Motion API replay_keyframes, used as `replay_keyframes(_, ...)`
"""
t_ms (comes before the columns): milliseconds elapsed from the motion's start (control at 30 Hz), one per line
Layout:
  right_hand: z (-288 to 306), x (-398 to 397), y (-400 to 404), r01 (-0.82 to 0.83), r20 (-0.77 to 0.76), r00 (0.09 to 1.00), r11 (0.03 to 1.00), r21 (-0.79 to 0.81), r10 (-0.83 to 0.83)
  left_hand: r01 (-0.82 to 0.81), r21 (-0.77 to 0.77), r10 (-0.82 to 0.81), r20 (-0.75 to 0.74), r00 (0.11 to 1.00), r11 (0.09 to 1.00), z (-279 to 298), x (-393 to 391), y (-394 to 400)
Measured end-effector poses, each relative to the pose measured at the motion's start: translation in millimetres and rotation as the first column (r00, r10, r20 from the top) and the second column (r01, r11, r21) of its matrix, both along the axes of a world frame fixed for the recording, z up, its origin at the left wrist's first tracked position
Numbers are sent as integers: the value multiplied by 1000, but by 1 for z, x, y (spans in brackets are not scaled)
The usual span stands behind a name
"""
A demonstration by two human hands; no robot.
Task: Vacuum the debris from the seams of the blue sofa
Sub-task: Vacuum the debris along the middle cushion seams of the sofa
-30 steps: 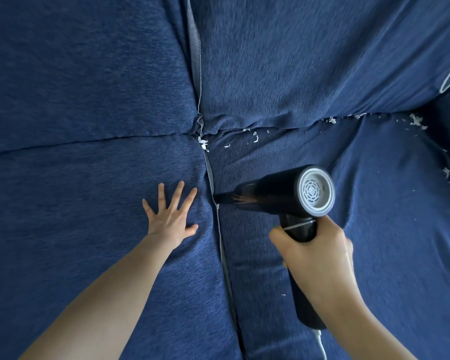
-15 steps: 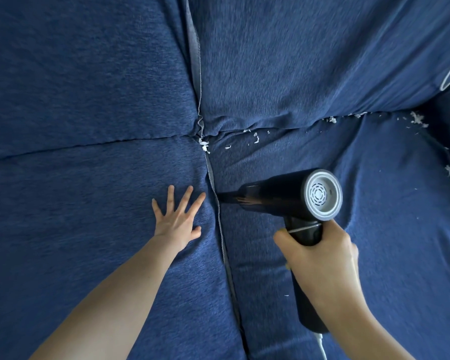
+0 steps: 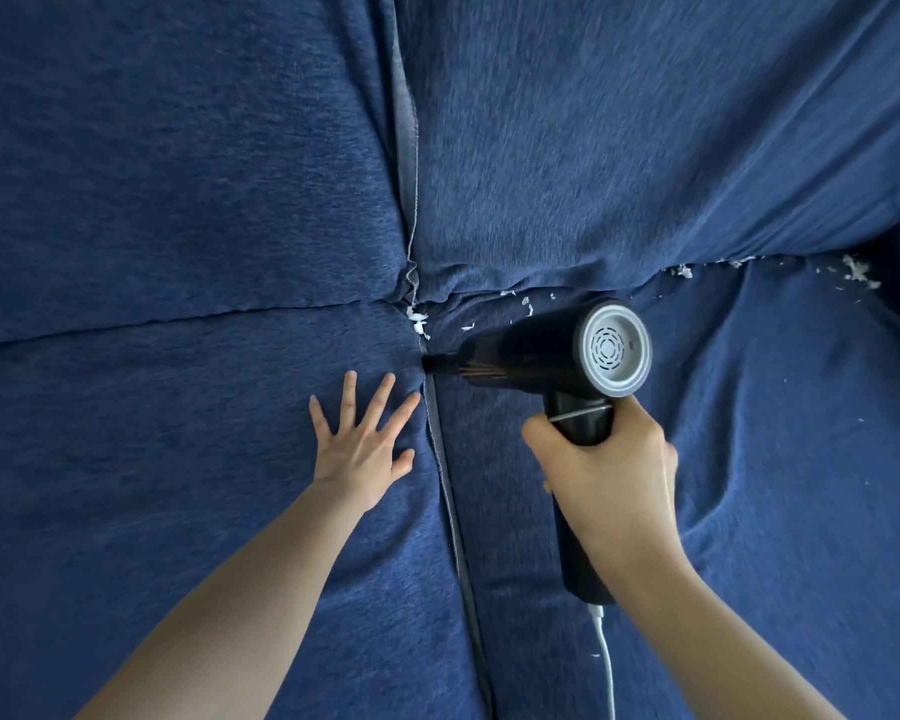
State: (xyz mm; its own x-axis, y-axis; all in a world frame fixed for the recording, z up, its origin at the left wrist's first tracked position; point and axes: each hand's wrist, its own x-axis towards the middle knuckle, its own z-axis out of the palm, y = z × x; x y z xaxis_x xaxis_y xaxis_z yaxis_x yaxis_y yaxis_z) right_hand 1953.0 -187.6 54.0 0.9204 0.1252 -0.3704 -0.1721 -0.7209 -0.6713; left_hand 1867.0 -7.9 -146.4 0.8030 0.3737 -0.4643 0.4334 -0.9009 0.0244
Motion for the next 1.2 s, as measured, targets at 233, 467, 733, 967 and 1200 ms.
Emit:
replay_keyframes(233,3,0,2,13,20,1000,1000,16,-14,36,31,-36,-5,999,999,-7,2,4)
replay_keyframes(467,-5,14,25,20,42,999,999,43,-22,49,28,-49,-13,999,998,-9,3,4)
replay_keyframes(733,-3,21,37,8,59,998,999,37,-10,64,26,-63,-31,998,998,-6,2,4)
replay_keyframes(967,-6,22,40,30,72,997,998,59,-34,87,10,-87,-37,996,996,-4,2,5)
replay_keyframes(1200,-14,23,50,42,23,999,997,70,-43,87,15,-87,-46,995,996,-6,2,5)
